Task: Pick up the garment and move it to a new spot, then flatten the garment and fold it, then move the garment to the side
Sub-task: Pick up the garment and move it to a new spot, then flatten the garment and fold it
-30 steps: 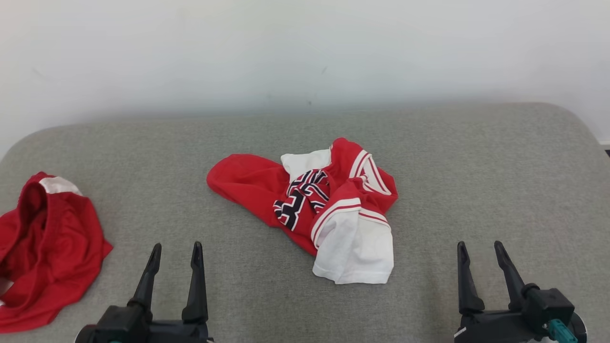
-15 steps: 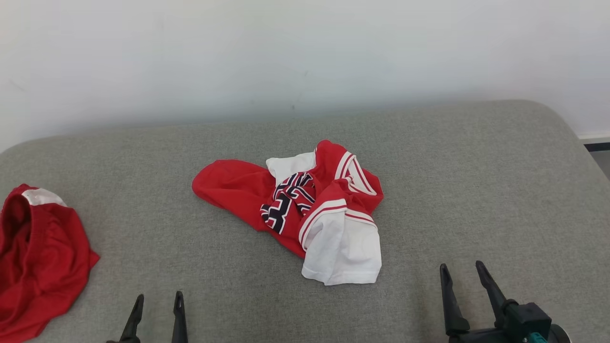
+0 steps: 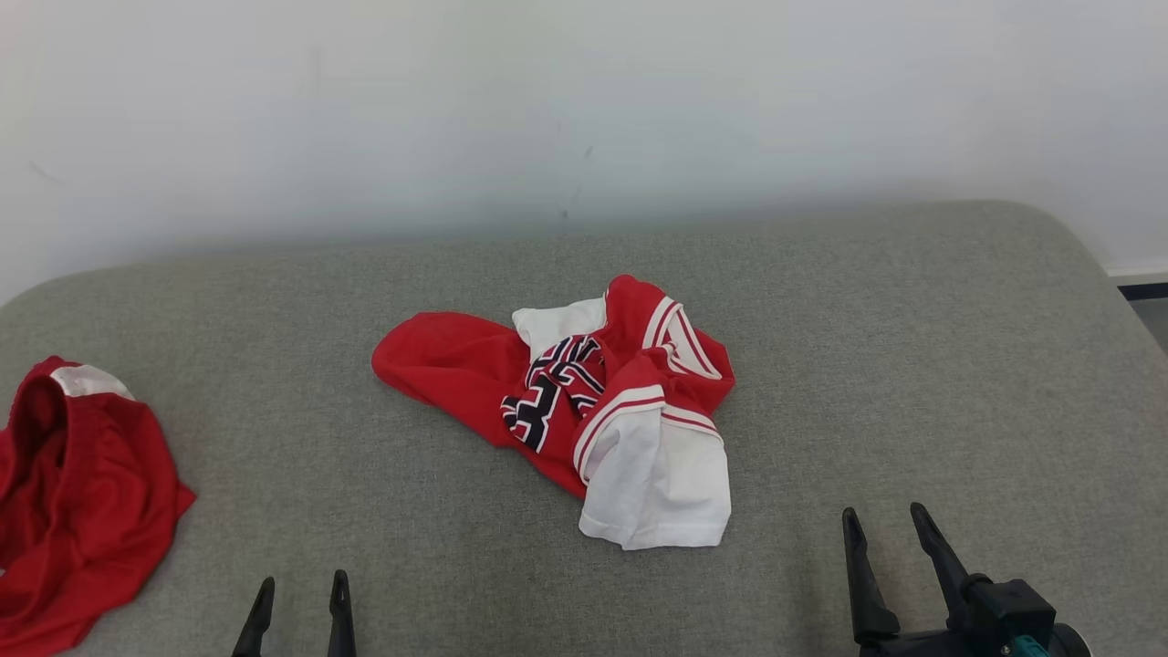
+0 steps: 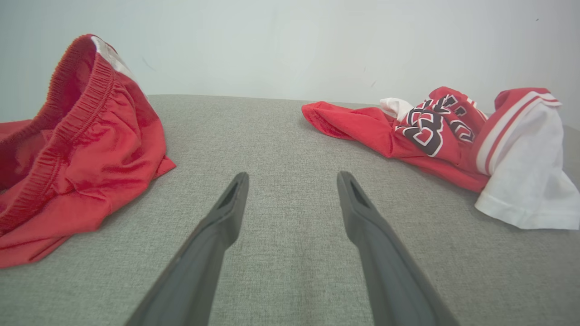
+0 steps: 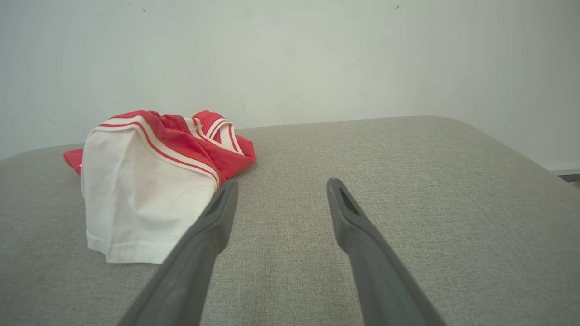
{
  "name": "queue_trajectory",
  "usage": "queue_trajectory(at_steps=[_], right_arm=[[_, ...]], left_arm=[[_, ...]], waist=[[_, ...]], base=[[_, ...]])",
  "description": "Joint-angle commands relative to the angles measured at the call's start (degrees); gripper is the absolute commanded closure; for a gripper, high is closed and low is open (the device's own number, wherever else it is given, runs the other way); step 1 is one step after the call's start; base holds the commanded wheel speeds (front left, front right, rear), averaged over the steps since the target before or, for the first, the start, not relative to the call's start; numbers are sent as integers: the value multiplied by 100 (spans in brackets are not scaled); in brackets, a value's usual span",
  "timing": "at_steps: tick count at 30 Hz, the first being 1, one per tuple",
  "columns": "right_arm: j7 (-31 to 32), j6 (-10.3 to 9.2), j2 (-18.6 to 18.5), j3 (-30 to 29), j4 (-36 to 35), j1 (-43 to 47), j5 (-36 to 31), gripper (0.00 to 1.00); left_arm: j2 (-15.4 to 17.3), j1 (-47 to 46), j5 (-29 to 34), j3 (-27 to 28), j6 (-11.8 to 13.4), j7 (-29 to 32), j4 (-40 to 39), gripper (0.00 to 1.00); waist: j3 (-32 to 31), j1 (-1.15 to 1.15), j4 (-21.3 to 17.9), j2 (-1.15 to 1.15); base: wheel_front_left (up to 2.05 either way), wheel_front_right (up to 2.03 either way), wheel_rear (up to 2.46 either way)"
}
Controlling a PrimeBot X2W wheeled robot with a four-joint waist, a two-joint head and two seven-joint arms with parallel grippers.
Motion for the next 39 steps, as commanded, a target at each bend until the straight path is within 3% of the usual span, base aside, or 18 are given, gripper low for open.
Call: queue_trajectory(at_steps=[1,13,21,32,39], right_arm=[[-8,-13,7,3,-9,-19,41,0],[-35,-13,8,16,-13,-55,113,0],[-47,-13,8,77,1,-97,143,0],[-53,-13,9,180,59,-226,264,0],[-59,-13,7,302,140,-354,364,0]], left_arm=[[-14,36,-8,20,-24,-19,25,0],[-74,-65,103,88,-132,-19,30,0],[-129,-377,-143,-5,-165,95,-76,0],[-130,-2193,-383,-706,-201,2855,-555,0],[-156,-3134,-328,-1188,-35,3744,-237,0]], waist=[[4,0,-3,0],[72,0,13,0],[109,0,-93,0],[340,0,-597,0],[503,0,-1172,0]], base=[[0,0,0],[0,0,0],[0,0,0],[0,0,0],[0,0,0]])
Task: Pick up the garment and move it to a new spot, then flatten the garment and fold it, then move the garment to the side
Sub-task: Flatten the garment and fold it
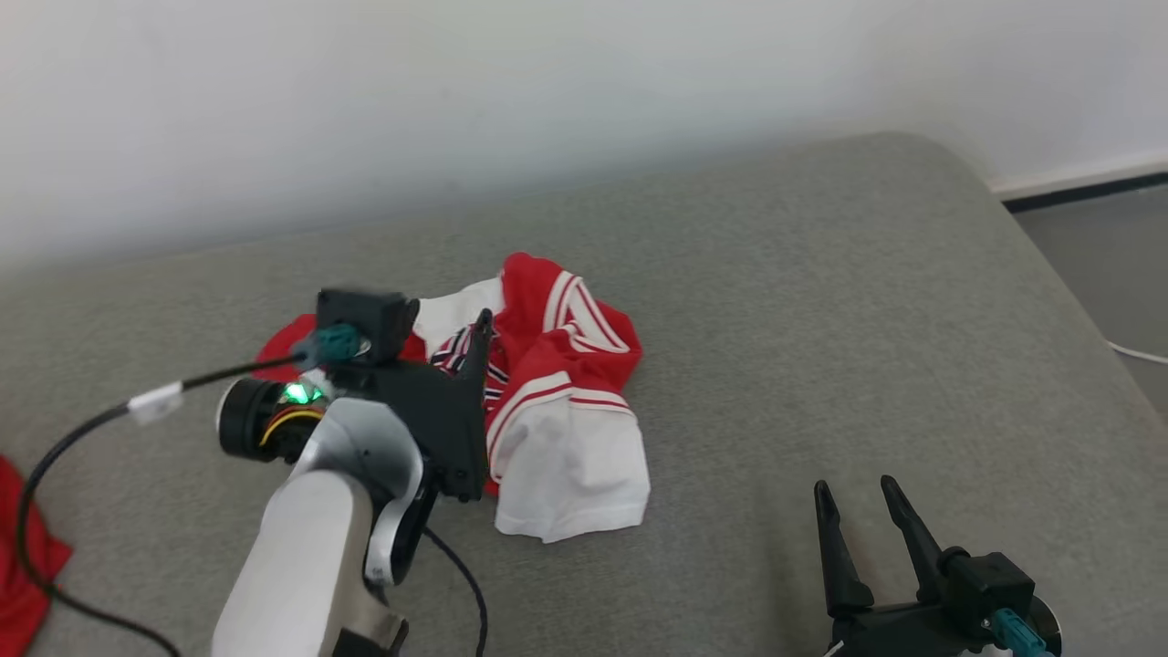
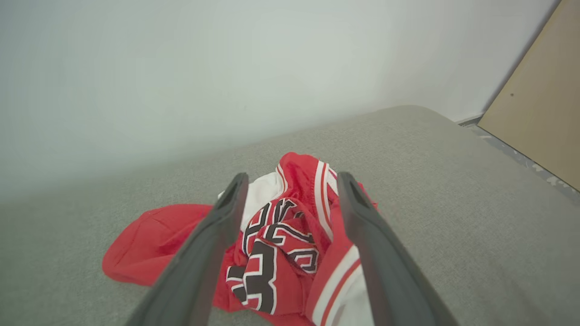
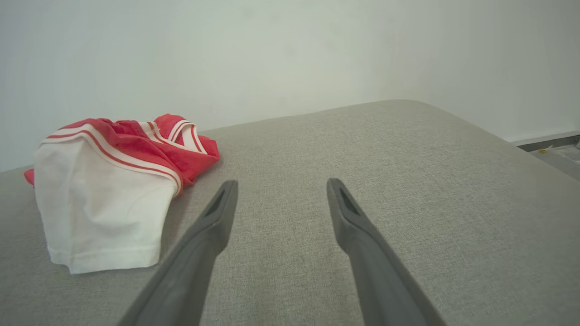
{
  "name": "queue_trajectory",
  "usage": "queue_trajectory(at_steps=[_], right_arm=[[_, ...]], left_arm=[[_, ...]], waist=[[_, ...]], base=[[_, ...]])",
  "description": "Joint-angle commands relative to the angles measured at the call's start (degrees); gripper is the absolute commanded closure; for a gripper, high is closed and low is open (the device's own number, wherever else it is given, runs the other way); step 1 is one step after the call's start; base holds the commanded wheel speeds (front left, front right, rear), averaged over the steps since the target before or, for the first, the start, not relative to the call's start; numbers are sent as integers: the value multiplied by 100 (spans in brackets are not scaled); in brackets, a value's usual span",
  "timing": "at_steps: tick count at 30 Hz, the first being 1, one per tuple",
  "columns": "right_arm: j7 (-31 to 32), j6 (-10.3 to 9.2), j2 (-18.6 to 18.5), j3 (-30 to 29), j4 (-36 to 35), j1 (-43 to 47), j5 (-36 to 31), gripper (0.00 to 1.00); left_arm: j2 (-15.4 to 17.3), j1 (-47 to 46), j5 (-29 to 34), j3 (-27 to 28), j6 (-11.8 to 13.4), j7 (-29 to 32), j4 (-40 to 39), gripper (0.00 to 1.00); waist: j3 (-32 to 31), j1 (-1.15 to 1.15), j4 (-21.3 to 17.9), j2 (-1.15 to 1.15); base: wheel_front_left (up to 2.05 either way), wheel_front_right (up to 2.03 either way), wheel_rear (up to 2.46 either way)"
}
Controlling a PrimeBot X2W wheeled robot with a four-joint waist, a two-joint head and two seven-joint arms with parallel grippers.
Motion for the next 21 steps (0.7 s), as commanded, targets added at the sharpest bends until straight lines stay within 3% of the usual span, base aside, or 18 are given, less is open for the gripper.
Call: queue_trajectory(at_steps=[1,14,21], right_arm=[[-22,-13,7,28,19,-45,39,0],[-16,-13,10,140,-65,-113,191,0],[-17,-13,9,151,-94,-134,235,0]], left_arm=[[-10,-108,-14,-61,63,136,142,0],[-12,-775,-66,-251,732,1289,1233,0],[31,-948,36,-424,779,1623,1529,1]], waist=[[161,-1,-379,0],[398,-1,-1016,0],[464,-1,-1063,0]], base=[[0,0,0],[0,0,0],[0,0,0]])
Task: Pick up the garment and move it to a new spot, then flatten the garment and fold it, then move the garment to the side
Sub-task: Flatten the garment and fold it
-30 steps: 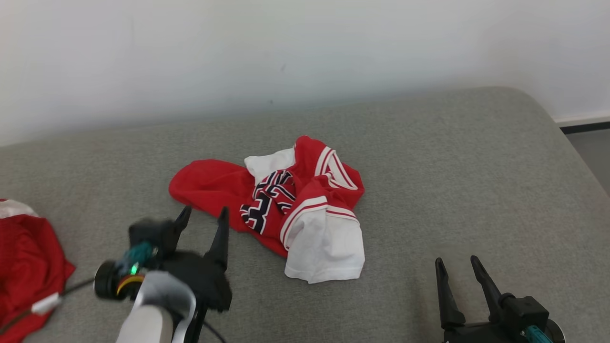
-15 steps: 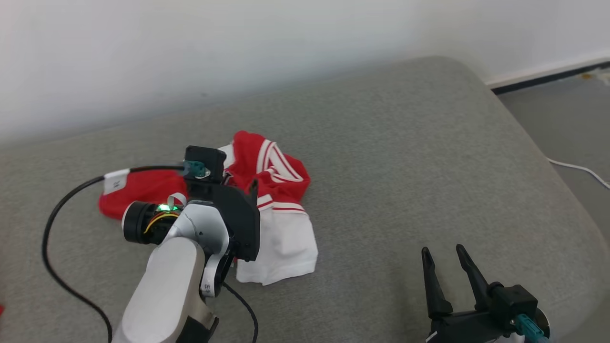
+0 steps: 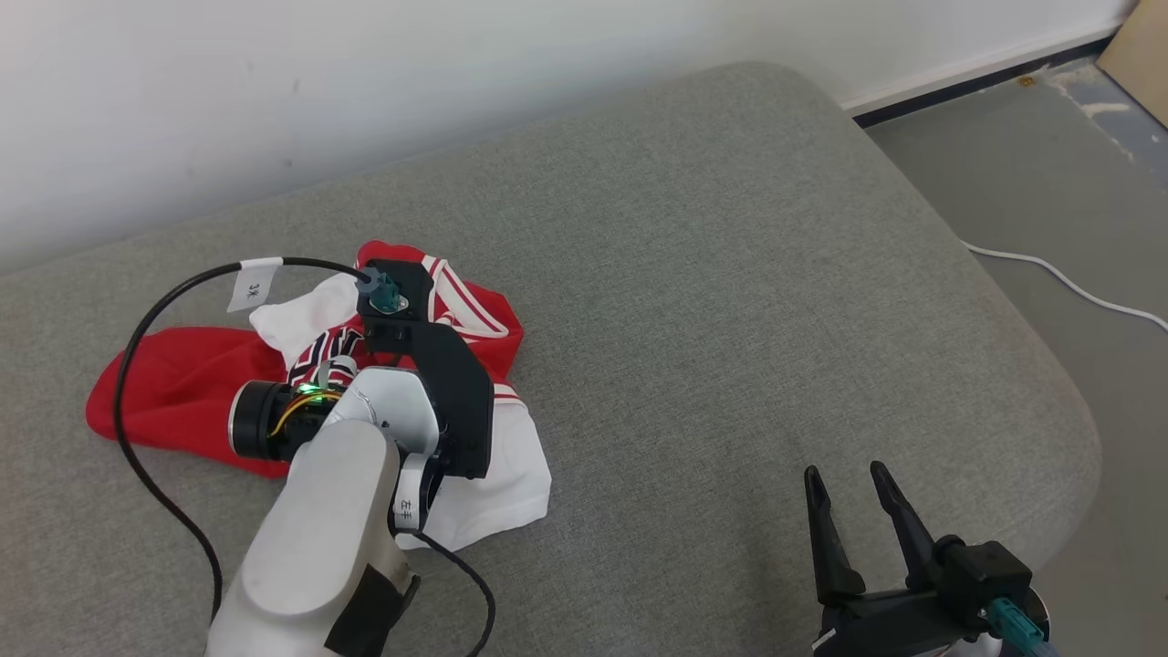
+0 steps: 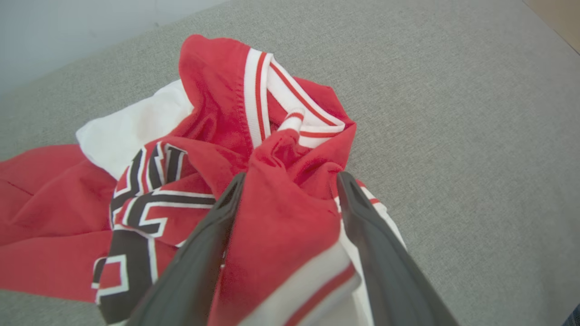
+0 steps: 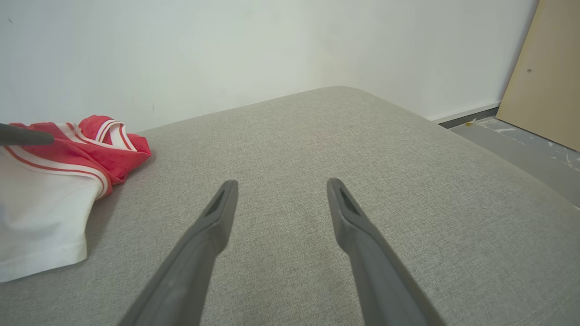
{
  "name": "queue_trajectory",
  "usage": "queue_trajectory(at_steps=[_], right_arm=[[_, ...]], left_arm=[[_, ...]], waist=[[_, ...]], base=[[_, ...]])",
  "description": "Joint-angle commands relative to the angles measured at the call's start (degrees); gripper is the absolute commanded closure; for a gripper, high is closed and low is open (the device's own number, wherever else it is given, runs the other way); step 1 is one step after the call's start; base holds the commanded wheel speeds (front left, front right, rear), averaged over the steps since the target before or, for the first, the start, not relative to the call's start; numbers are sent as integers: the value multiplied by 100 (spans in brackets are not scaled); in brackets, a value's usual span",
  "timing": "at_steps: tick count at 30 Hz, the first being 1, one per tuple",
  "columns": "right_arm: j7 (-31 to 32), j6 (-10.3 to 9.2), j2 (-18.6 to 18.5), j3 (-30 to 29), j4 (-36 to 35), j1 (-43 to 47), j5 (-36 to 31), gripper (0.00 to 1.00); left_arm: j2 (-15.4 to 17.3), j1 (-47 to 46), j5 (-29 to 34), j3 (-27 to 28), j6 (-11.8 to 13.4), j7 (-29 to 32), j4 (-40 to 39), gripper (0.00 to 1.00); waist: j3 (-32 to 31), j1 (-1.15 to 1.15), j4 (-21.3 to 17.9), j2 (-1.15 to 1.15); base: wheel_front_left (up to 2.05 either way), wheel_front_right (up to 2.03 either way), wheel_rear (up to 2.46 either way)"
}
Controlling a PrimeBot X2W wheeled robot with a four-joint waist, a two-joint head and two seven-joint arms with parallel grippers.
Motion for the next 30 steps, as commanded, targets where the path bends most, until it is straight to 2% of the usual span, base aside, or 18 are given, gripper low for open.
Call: queue_trajectory(at_steps=[1,2,6,11,14,17,21,25,26,28,30], right_arm=[[-4,-13,13,5,-19,-51,32,0],[-4,-13,13,3,-21,-53,44,0],[-4,-13,13,-22,-22,-54,58,0],[-4,-13,13,-4,-15,-79,57,0],[-4,-13,12,39,9,-104,62,0],[-4,-13,13,107,43,-134,65,0],[-4,-13,12,209,74,-174,100,0],[-3,-13,12,297,95,-160,147,0],[-3,-13,12,297,95,-160,147,0],[-3,-13,12,304,93,-160,165,0],[-3,-13,14,271,74,-167,189,0]], left_arm=[[62,-49,33,-31,-50,46,53,55],[86,-79,36,-41,-79,17,54,100],[72,-125,-65,-68,-152,-140,-36,100],[11,-426,-245,-152,-297,-785,-313,100],[-12,-748,-589,-323,-436,-1316,-508,100],[-22,-1189,-1272,-742,-465,-1969,-782,100],[-21,-1914,-1867,-1233,-170,-3269,-1026,100],[-6,-2573,-2775,-1520,99,-4448,-1138,100],[-6,-2573,-2775,-1520,99,-4448,-1138,100],[-8,-2862,-3081,-1618,266,-4955,-1121,100],[-5,-3015,-3414,-1648,438,-5194,-1097,100]], waist=[[27,-1,-10,-1],[31,-1,-6,-1],[30,-1,42,-1],[7,-1,113,-1],[-25,-1,126,-1],[-61,-1,93,-1],[-65,-1,-16,-1],[-39,-1,-127,-1],[-39,-1,-127,-1],[-9,-1,-144,-1],[41,-1,-115,-1]], base=[[0,0,0],[0,0,0],[0,0,0],[0,0,0],[0,0,0],[0,0,0],[0,0,0],[0,0,0],[0,0,0],[0,0,0],[0,0,0]])
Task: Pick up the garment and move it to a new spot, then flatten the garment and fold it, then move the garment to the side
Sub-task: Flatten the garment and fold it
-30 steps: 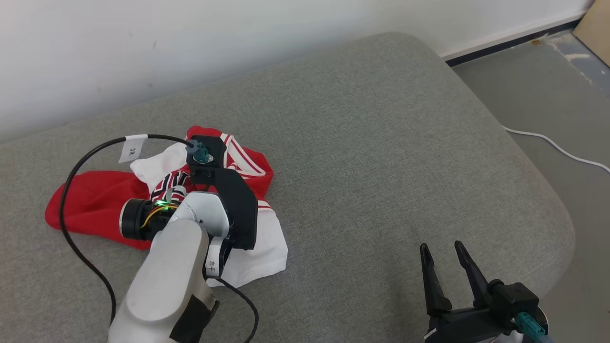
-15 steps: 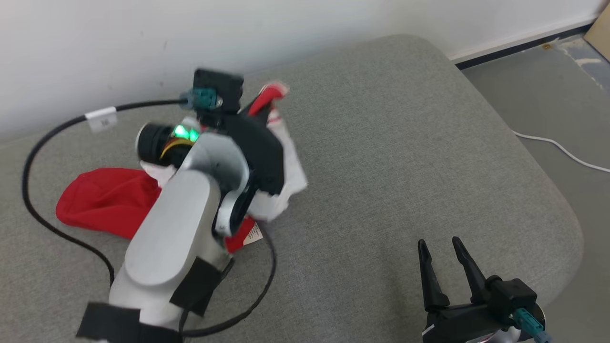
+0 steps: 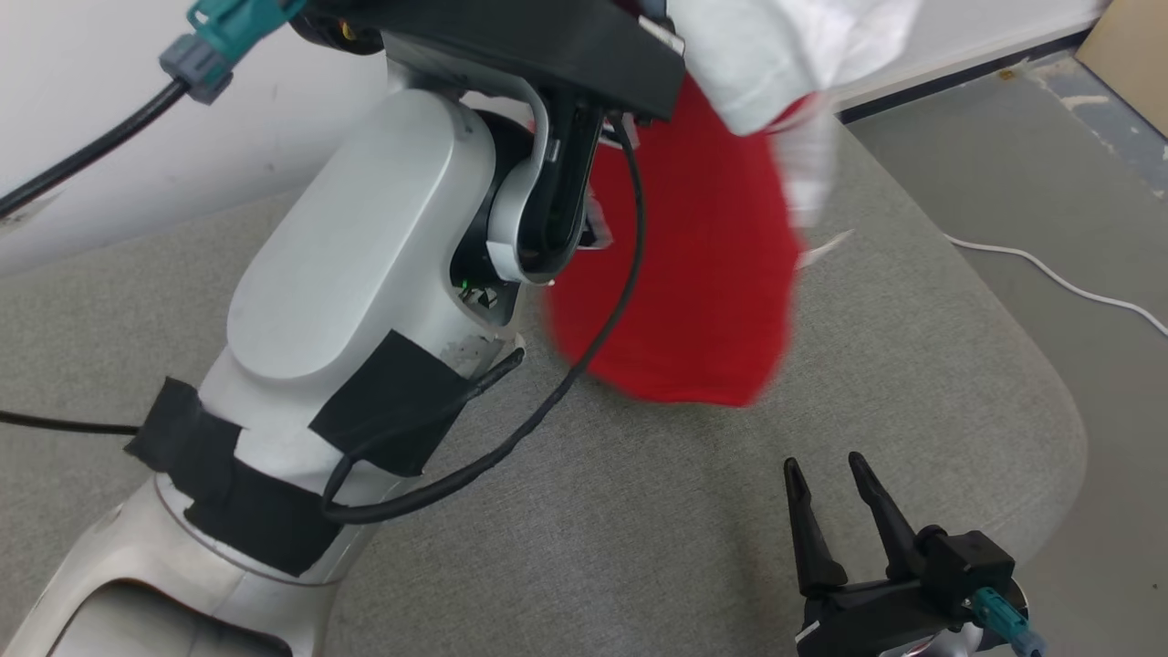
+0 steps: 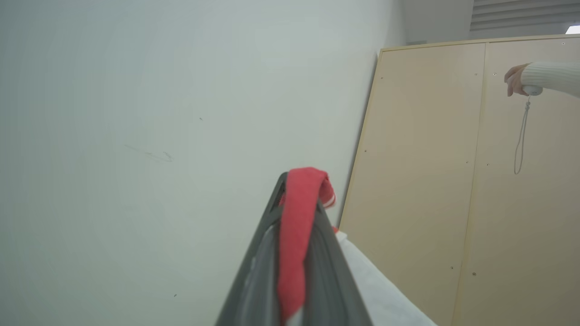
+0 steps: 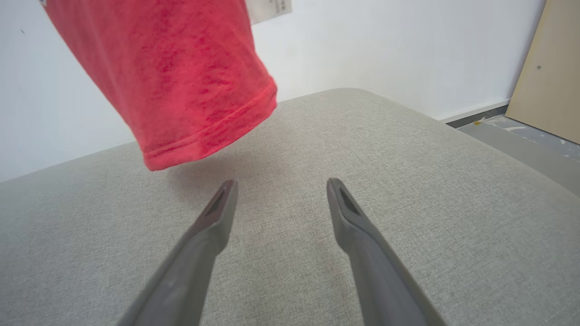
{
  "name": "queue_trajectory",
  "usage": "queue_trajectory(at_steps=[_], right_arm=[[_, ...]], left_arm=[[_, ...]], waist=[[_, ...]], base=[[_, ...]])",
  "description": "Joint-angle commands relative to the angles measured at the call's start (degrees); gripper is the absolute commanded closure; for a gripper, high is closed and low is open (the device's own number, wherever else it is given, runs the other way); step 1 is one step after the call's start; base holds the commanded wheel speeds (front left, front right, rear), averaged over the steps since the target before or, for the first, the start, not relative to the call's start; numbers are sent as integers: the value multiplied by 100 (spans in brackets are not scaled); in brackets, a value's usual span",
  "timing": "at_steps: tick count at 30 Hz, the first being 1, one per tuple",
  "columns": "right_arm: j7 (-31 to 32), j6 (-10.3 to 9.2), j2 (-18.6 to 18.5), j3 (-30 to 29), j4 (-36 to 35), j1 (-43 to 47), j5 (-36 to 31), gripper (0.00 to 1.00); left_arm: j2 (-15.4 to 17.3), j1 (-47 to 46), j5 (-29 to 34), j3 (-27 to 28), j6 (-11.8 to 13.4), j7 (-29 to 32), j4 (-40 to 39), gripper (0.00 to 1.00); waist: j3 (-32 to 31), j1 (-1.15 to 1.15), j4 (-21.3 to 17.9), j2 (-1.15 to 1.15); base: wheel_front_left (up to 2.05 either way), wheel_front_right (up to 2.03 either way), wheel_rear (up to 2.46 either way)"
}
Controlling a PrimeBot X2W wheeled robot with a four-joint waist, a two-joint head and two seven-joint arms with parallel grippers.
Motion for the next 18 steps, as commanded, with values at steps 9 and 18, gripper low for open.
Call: queue_trajectory(at_steps=[9,18], right_arm=[[-2,-13,13,-220,-167,-88,-65,0],[-2,-13,11,-304,-258,-143,-335,0]], left_arm=[[78,908,109,8,589,-133,729,100],[485,3229,76,1070,669,-138,771,100]], waist=[[347,0,666,0],[446,0,1434,0]], base=[[0,0,0],[0,0,0]])
